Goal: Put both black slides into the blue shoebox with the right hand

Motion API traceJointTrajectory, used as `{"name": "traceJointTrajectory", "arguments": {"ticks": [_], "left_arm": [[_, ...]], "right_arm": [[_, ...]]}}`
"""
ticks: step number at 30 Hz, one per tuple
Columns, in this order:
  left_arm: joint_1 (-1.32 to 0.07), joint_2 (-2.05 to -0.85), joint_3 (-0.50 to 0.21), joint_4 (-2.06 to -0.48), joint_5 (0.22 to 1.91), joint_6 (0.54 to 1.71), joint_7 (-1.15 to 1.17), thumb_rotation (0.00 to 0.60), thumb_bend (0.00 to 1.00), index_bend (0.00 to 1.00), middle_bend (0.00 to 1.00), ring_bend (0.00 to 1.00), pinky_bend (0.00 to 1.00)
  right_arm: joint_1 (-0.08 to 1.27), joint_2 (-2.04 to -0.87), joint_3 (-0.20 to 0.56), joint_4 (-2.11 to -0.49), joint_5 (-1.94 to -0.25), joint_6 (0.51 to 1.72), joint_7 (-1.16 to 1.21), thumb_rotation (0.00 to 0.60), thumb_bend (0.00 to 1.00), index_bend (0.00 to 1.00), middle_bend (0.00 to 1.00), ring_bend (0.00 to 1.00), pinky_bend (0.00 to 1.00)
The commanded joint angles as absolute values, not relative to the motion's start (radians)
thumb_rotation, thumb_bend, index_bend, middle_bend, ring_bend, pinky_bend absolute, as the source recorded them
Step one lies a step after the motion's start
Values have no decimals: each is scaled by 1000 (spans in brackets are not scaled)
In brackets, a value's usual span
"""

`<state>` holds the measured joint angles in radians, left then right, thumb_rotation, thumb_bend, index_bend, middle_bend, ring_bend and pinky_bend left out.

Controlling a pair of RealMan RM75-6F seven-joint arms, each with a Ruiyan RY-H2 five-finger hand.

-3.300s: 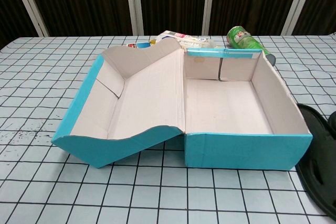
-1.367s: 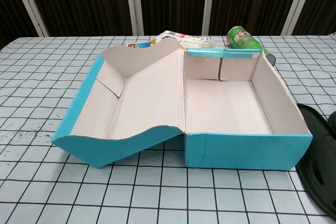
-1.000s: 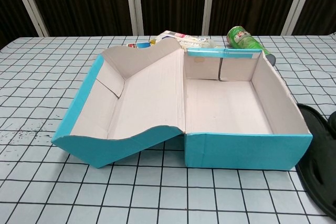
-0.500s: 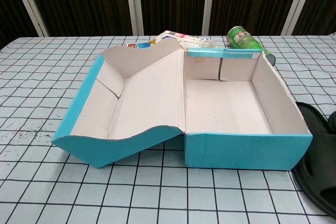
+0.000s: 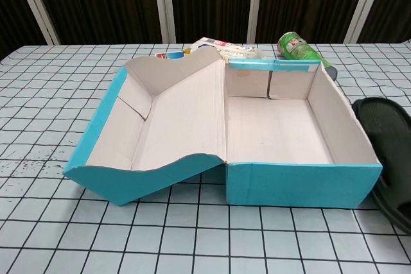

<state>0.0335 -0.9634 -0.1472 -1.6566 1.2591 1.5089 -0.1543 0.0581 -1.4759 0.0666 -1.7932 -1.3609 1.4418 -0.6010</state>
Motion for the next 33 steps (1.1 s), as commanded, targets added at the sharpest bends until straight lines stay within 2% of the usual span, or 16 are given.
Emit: {"name": "traceJointTrajectory", "arguments": {"ticks": [1, 9, 13, 19, 29, 31, 33], "left_arm": [[34, -963, -147, -1658, 1260, 1510, -155, 600, 373, 81, 0, 0, 92], [37, -960, -149, -1656, 1256, 1511, -166, 600, 373, 81, 0, 0, 92], [38, -960, -149, -1655, 1259, 1512, -171, 600, 374, 81, 0, 0, 92], [37, -960, -149, -1652, 1258, 1509, -176, 600, 373, 82, 0, 0, 92], [36, -959, -150, -1649, 1259, 1506, -181, 600, 373, 82, 0, 0, 93], [36, -959, -150, -1648, 1259, 1505, -181, 600, 373, 82, 0, 0, 92], [35, -959, -150, -1648, 1260, 1505, -181, 600, 373, 82, 0, 0, 92]], "right_arm": [[66, -1417, 94, -1862, -1364, 1462, -631, 600, 410, 484, 374, 178, 61], [107, -1270, 201, -2037, -1321, 1515, -831, 600, 410, 484, 387, 177, 44], [141, -1210, 258, -2139, -1254, 1485, -829, 600, 435, 491, 388, 180, 45], [205, -1113, 373, -2351, -1021, 1303, -492, 600, 543, 516, 411, 225, 44], [407, -954, 671, -2356, -406, 864, 119, 600, 588, 545, 417, 255, 44], [459, -910, 699, -2356, -286, 819, 166, 600, 587, 545, 417, 255, 44], [512, -894, 694, -2356, -205, 841, 168, 600, 587, 546, 417, 256, 45]]}}
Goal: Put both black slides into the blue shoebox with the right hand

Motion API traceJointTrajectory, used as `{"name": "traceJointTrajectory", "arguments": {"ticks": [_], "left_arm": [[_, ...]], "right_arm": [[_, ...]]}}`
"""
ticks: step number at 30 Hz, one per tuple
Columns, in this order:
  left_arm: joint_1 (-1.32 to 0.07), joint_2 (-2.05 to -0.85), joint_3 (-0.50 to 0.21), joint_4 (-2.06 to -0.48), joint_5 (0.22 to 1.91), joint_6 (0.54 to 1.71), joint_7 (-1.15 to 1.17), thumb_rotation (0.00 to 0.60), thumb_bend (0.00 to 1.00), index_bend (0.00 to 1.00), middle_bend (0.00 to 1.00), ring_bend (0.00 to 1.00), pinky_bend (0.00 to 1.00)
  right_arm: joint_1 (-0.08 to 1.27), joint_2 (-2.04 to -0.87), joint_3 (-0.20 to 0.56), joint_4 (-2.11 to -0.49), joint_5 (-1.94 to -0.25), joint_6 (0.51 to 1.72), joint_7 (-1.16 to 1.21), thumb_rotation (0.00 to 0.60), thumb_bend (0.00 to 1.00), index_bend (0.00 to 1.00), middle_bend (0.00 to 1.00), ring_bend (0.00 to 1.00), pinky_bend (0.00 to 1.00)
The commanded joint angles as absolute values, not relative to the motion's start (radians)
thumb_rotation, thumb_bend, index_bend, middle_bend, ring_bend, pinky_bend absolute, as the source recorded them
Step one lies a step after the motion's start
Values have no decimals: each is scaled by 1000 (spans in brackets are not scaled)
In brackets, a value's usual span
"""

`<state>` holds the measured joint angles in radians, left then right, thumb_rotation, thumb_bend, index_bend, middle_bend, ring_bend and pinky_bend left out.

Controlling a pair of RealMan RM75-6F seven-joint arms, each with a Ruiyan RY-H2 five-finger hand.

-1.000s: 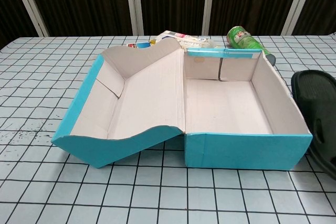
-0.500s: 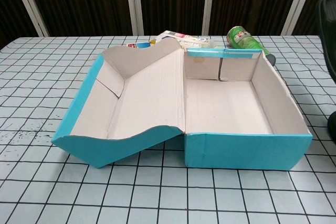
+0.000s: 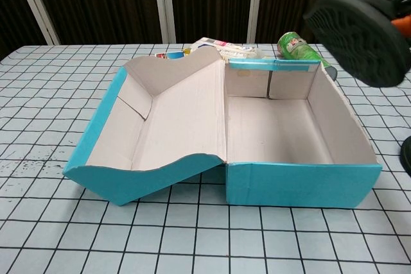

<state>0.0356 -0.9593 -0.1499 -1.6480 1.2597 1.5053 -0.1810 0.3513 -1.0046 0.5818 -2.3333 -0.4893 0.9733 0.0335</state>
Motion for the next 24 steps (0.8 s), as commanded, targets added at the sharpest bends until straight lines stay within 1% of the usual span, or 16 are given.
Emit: {"name": "traceJointTrajectory", "arguments": {"ticks": [1, 6, 10, 13, 18, 24], "left_arm": [[35, -959, -150, -1647, 1260, 1505, -181, 600, 373, 82, 0, 0, 92], [35, -959, -151, -1645, 1257, 1503, -183, 600, 373, 83, 0, 0, 92], [33, -960, -151, -1645, 1257, 1500, -183, 600, 373, 83, 0, 0, 92], [34, -959, -151, -1644, 1258, 1501, -185, 600, 373, 83, 0, 0, 92], [35, -958, -153, -1641, 1253, 1500, -191, 600, 373, 83, 0, 0, 92], [35, -958, -155, -1637, 1252, 1500, -196, 600, 373, 83, 0, 0, 92]], "right_arm": [[545, -896, 688, -2356, -157, 862, 170, 600, 587, 545, 417, 258, 45], [654, -931, 672, -2351, 24, 919, 220, 600, 590, 545, 425, 271, 62], [722, -975, 652, -2321, 94, 935, 237, 600, 591, 546, 426, 275, 67], [752, -1015, 623, -2288, 82, 939, 231, 600, 591, 546, 427, 278, 67], [770, -1086, 583, -2224, 57, 903, 254, 600, 595, 546, 428, 278, 67], [797, -1146, 531, -2150, 33, 892, 242, 600, 596, 545, 429, 278, 67]]}}
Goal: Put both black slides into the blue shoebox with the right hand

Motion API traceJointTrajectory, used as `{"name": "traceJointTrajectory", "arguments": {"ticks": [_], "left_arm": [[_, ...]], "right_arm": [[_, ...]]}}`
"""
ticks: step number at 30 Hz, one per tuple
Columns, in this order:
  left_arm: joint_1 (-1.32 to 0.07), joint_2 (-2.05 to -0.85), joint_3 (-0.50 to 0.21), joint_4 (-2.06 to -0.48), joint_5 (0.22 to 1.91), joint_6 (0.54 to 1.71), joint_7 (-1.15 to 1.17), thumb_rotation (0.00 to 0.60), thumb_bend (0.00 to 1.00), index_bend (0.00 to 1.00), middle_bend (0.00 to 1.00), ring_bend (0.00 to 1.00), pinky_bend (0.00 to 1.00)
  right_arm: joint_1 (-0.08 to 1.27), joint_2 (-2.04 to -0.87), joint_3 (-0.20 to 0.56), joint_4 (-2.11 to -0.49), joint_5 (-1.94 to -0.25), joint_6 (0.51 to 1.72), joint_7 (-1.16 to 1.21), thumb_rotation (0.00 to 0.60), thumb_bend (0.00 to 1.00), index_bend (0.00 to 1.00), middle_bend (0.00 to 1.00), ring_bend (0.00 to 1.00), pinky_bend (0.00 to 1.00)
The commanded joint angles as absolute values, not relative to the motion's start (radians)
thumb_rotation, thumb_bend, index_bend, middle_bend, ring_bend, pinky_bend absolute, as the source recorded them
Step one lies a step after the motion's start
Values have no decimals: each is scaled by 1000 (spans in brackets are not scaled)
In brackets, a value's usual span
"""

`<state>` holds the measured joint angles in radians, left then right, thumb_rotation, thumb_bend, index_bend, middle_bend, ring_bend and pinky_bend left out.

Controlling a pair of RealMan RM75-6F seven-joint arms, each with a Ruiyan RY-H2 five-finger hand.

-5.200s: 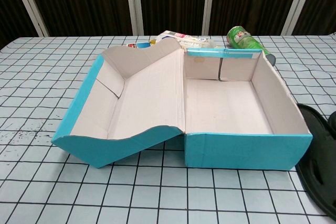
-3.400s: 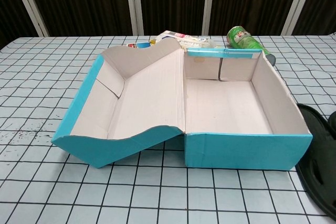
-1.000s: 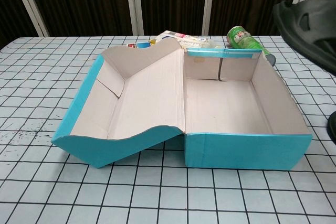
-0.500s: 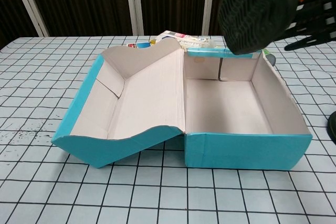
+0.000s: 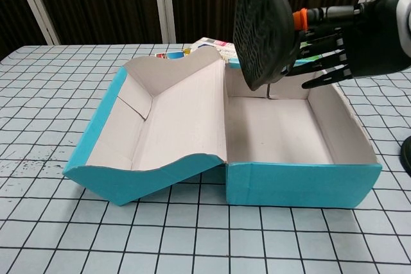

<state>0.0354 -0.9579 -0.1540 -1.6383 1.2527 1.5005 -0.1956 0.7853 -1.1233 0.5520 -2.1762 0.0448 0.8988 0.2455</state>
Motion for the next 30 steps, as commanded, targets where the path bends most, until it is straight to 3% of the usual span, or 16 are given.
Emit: {"name": "traceJointTrajectory", "arguments": {"ticks": [1, 21, 30], "left_arm": [[35, -958, -155, -1637, 1251, 1500, -197, 600, 373, 83, 0, 0, 92], [30, -962, -155, -1637, 1246, 1492, -182, 600, 373, 84, 0, 0, 92], [29, -960, -155, -1635, 1247, 1488, -189, 600, 373, 84, 0, 0, 92]], "right_arm": [[799, -1150, 527, -2143, 31, 891, 242, 600, 596, 546, 429, 278, 67], [817, -1241, 406, -1979, -33, 802, 207, 600, 619, 570, 428, 252, 67], [833, -1328, 349, -1909, -103, 837, 168, 600, 638, 592, 428, 250, 67]]}}
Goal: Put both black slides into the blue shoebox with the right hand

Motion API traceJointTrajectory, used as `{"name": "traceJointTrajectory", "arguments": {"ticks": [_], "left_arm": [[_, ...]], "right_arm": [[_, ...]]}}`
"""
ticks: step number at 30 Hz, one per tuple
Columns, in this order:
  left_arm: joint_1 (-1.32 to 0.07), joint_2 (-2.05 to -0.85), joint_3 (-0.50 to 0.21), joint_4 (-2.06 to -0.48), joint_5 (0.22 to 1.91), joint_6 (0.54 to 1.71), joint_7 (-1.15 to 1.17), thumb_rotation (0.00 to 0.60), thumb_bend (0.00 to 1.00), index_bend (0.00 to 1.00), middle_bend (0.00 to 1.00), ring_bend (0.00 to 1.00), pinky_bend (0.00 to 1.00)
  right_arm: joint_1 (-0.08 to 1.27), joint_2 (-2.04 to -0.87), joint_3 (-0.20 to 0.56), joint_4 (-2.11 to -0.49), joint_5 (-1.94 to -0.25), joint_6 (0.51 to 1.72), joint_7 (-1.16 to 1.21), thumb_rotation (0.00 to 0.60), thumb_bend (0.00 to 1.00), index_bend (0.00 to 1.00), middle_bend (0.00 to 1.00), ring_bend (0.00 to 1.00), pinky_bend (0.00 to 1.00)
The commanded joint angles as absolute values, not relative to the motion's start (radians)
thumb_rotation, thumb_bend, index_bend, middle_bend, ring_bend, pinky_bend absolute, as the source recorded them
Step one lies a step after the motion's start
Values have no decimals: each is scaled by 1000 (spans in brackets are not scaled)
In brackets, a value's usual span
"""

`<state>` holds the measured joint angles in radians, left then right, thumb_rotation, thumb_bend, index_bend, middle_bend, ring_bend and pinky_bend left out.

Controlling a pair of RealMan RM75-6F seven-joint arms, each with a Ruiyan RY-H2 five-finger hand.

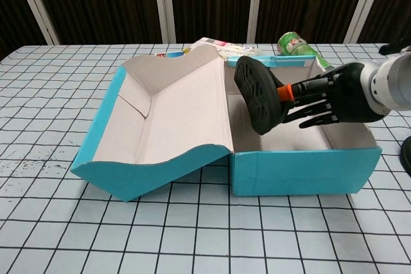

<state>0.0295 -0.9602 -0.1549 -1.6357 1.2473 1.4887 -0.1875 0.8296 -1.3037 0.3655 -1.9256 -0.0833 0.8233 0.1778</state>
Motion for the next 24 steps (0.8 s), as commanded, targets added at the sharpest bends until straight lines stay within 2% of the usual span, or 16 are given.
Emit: {"name": "traceJointTrajectory", "arguments": {"ticks": [1, 11, 17, 24], "left_arm": [[29, -960, -155, -1634, 1247, 1487, -190, 600, 373, 84, 0, 0, 92], [28, -959, -154, -1632, 1249, 1484, -193, 600, 373, 84, 0, 0, 92], [28, -959, -152, -1635, 1253, 1486, -190, 600, 374, 84, 0, 0, 92], [26, -960, -152, -1636, 1252, 1483, -185, 600, 373, 84, 0, 0, 92]], "right_arm": [[832, -1338, 344, -1902, -111, 839, 166, 600, 639, 592, 428, 250, 67], [836, -1408, 294, -1865, -142, 932, 106, 600, 639, 604, 428, 250, 67], [863, -1461, 247, -1846, -113, 1060, -8, 600, 644, 605, 428, 250, 67], [897, -1508, 276, -1854, 7, 1206, -122, 600, 673, 614, 428, 250, 67]]}}
